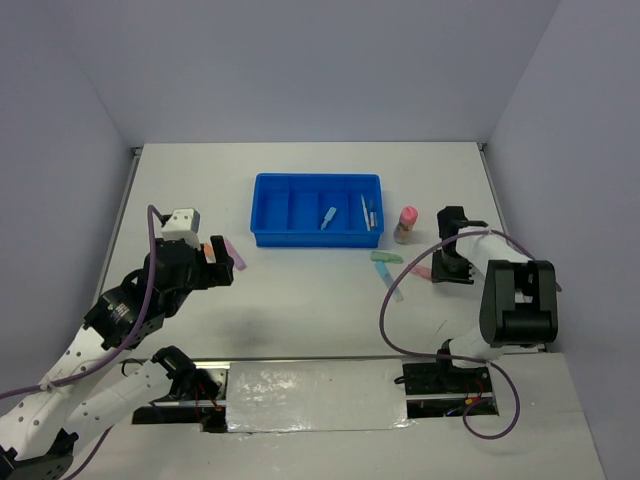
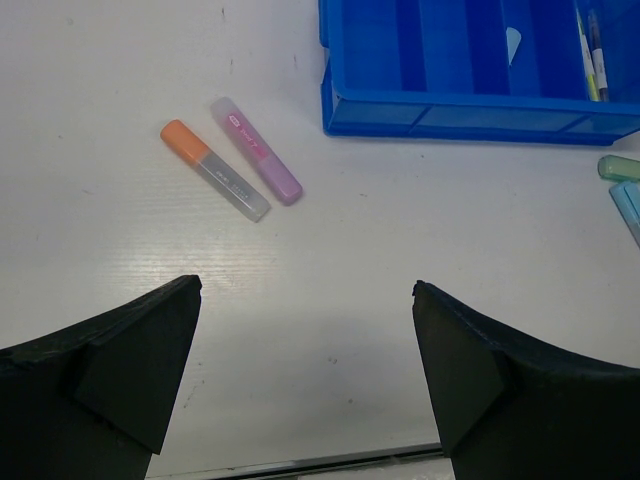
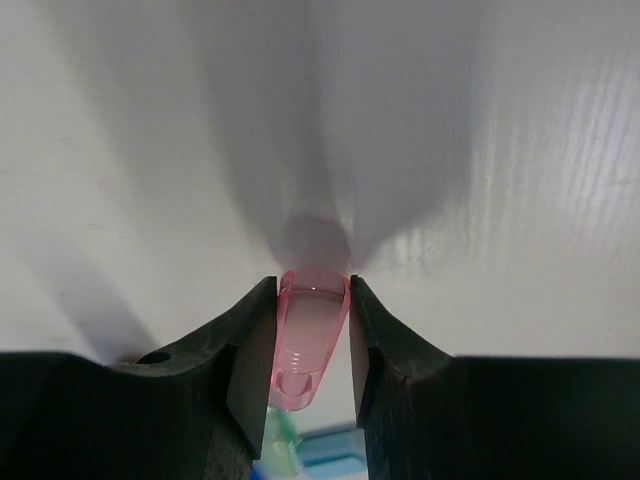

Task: Sort the stationery into containers
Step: Pick up the pen from the corner of the board, then place the pen in the storage box.

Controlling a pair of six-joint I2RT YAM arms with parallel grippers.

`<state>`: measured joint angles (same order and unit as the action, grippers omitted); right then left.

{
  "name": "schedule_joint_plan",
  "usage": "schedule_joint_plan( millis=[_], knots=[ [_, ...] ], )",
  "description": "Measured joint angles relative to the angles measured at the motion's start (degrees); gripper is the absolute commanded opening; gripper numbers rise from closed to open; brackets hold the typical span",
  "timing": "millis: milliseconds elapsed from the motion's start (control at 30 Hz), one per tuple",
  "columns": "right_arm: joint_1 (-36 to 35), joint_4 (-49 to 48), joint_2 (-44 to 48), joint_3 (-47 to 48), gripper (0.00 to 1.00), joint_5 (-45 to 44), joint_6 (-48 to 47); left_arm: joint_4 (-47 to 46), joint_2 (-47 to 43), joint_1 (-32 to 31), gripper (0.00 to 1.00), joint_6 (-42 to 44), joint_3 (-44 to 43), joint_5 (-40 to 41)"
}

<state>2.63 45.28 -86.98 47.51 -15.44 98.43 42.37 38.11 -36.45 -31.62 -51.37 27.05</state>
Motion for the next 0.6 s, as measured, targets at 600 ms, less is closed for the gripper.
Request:
schedule_joint_plan(
  millis=[600],
  knots=[
    [-14.1,-13.6,25.3,6.7,0.00,-6.5,-19.5,0.0,0.7,0.0,0.99,0.0,0.0,-0.3]
  ],
)
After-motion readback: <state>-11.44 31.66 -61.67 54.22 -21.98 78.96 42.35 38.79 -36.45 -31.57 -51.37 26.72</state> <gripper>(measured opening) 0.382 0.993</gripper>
